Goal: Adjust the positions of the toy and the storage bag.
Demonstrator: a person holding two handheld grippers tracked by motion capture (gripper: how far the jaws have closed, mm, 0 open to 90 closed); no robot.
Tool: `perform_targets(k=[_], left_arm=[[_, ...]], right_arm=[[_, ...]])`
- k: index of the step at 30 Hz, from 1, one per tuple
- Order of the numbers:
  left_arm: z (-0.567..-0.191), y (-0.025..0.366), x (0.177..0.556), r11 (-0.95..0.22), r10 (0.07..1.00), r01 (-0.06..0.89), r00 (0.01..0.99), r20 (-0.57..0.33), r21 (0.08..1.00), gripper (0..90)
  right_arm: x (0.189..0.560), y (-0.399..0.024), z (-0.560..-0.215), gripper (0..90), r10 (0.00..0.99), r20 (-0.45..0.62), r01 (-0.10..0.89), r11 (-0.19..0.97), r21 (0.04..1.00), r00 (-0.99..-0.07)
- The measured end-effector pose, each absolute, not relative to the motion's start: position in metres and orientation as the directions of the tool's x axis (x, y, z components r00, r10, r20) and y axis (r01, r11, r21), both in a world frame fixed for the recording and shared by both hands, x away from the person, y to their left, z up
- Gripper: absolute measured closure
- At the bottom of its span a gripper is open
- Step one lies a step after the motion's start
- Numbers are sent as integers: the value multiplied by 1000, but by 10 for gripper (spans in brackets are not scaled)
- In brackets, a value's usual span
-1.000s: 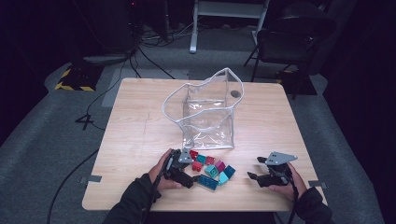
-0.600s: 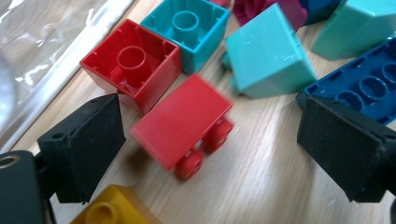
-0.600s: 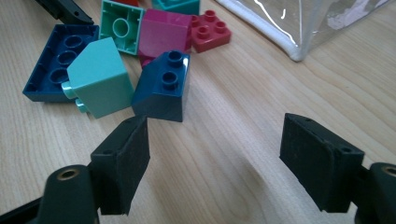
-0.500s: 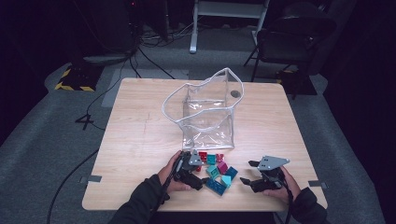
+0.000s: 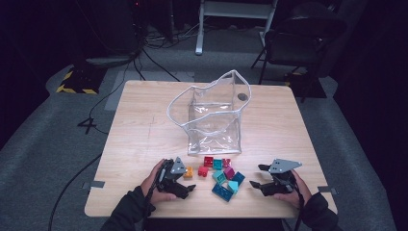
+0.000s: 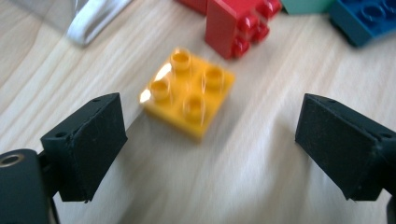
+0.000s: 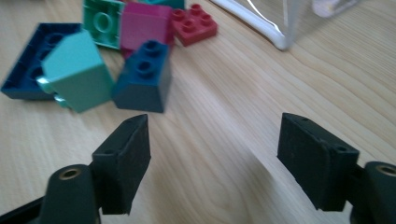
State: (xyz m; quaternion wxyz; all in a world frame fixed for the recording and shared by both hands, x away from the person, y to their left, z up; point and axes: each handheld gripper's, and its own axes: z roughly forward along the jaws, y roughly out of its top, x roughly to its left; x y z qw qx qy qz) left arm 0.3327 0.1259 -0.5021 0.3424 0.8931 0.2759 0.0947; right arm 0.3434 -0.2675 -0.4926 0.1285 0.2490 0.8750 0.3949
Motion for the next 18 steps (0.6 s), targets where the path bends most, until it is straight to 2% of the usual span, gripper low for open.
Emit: perform_targets(k=[2,4,6,7,8,9,10,13,18], left_arm=[[-502,130,329,-608,563,431,826,-21,667,122],[-501,133,326,-603,566,430,824,-20,672,200],[-501,135,325,-602,564,425,826,-17,676,221],[-500,135,324,-603,562,424,827,-18,676,284],[-500,134,325,-602,561,421,828,-16,679,284],[-499,134,325,-596,567,427,823,-20,680,358],[-499,134,326,-594,568,425,823,-19,683,358],[-499,128,330,-591,567,423,824,-20,686,444],[-499,118,334,-595,557,417,830,-21,687,452]], right_arm=[[342,-264,-493,289,530,-31,328,569,755,-848],[339,-252,-494,332,490,-34,299,584,755,-871],[338,-249,-494,338,480,-32,295,589,752,-877],[336,-242,-496,340,466,-36,286,600,747,-884],[336,-242,-496,340,466,-36,286,600,747,-884],[337,-236,-497,337,470,-46,284,605,744,-882],[337,-236,-497,337,470,-46,284,605,744,-882],[341,-230,-500,331,487,-67,286,612,737,-871],[348,-231,-500,334,517,-72,303,602,739,-853]])
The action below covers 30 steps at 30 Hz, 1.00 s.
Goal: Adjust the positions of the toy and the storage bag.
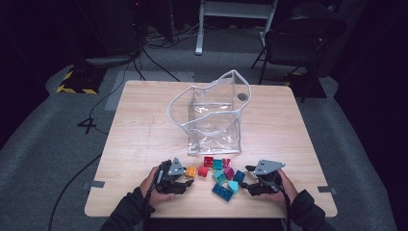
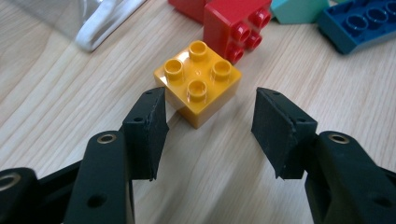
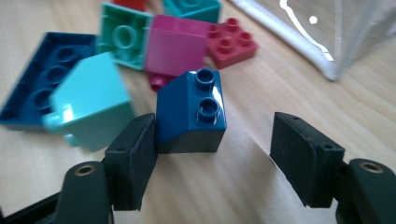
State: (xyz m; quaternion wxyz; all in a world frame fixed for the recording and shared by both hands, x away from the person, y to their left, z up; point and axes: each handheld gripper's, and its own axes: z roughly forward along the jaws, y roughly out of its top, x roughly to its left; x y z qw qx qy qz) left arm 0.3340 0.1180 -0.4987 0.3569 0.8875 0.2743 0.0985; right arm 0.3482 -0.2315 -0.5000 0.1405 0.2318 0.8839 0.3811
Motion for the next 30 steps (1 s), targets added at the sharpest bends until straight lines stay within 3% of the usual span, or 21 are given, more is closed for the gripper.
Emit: perform_targets(k=[5,9,12,16,30], left_arm=[[-500,100,338,-599,533,393,846,-18,697,442],[-501,92,340,-600,529,390,848,-19,698,361],[-501,93,340,-600,542,405,840,-22,689,245],[-501,112,333,-618,539,413,842,-22,669,168],[-503,160,322,-553,646,481,763,-14,681,154]], right_arm=[[362,-236,-500,332,547,-57,332,585,740,-836],[370,-239,-501,313,564,-53,346,575,741,-824],[370,-243,-500,297,564,-51,348,575,740,-824],[364,-255,-500,252,546,-35,350,583,733,-837],[363,-265,-504,179,535,-9,355,573,738,-845]])
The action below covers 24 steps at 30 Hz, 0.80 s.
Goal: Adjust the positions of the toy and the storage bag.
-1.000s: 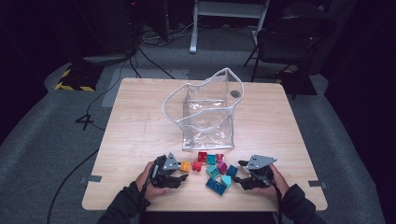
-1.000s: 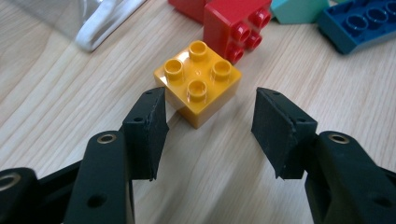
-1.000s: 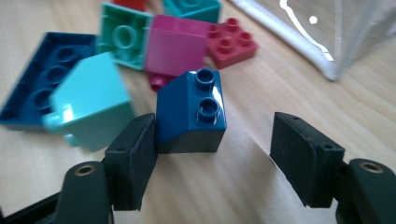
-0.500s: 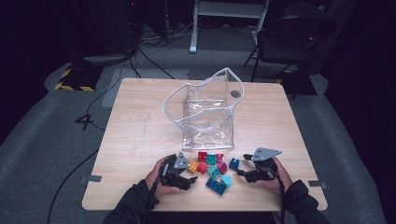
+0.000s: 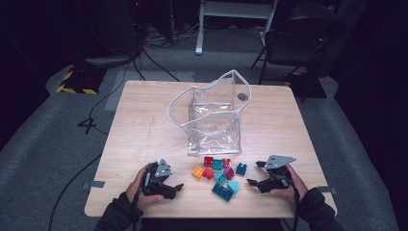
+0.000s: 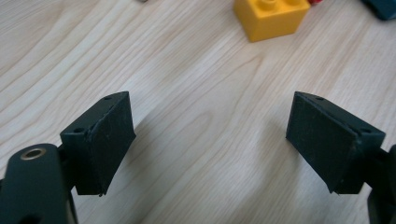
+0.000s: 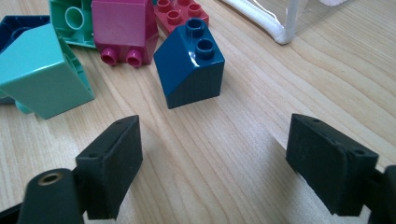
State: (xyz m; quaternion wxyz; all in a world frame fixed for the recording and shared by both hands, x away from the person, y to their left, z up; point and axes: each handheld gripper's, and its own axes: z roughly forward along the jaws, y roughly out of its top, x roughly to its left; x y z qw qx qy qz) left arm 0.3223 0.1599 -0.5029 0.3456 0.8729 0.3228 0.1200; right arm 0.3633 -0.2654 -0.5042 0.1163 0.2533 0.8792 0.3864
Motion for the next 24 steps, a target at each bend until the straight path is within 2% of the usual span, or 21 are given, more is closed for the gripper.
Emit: perform_targets(k=[13,24], left_arm=[[-503,200,310,-524,685,512,728,-20,680,155],[-504,200,312,-520,685,510,728,-22,685,150]], right_arm=[[369,-262,-503,168,521,-8,354,591,725,-853],[370,-248,-500,228,485,-9,311,575,756,-875]])
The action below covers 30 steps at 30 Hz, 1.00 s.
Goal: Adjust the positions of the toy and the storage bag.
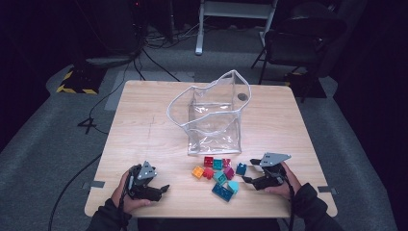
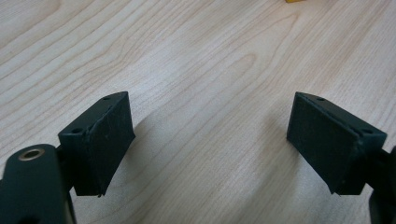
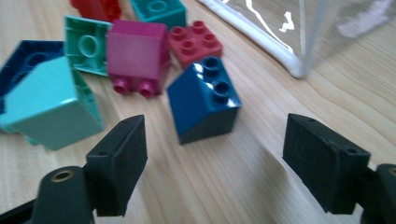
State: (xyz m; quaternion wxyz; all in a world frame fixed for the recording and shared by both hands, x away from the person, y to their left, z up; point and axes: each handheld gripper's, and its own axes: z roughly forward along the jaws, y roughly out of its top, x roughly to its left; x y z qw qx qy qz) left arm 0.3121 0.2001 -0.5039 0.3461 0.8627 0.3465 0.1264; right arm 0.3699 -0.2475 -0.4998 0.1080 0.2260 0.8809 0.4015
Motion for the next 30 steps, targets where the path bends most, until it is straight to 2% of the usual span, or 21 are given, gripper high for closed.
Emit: perform_targets(k=[3,14,15,18,19,20,21,23,30], left_arm=[[-504,200,312,-519,686,511,727,-23,685,150],[-504,200,312,-517,689,514,725,-24,684,150],[-504,200,312,-519,688,515,725,-24,682,151],[-504,200,311,-516,691,514,723,-22,685,152],[-504,200,311,-516,691,514,723,-22,685,152],[-504,200,311,-515,691,515,722,-23,685,152],[-504,200,311,-516,691,515,722,-22,685,152],[-504,200,311,-515,691,515,722,-23,685,152],[-504,200,311,-516,691,515,722,-22,685,152]], right_arm=[[369,-238,-500,251,468,-38,283,593,754,-883],[376,-231,-503,289,470,-17,302,594,746,-883],[376,-231,-503,302,471,-12,306,592,745,-882],[377,-230,-503,425,472,-11,302,583,754,-882],[377,-230,-503,425,472,-11,302,583,754,-882],[377,-230,-502,500,469,-10,300,581,757,-883],[377,-230,-502,500,469,-10,300,581,757,-883],[377,-230,-502,590,463,-10,294,580,759,-886],[377,-231,-502,595,461,-12,292,582,759,-887]])
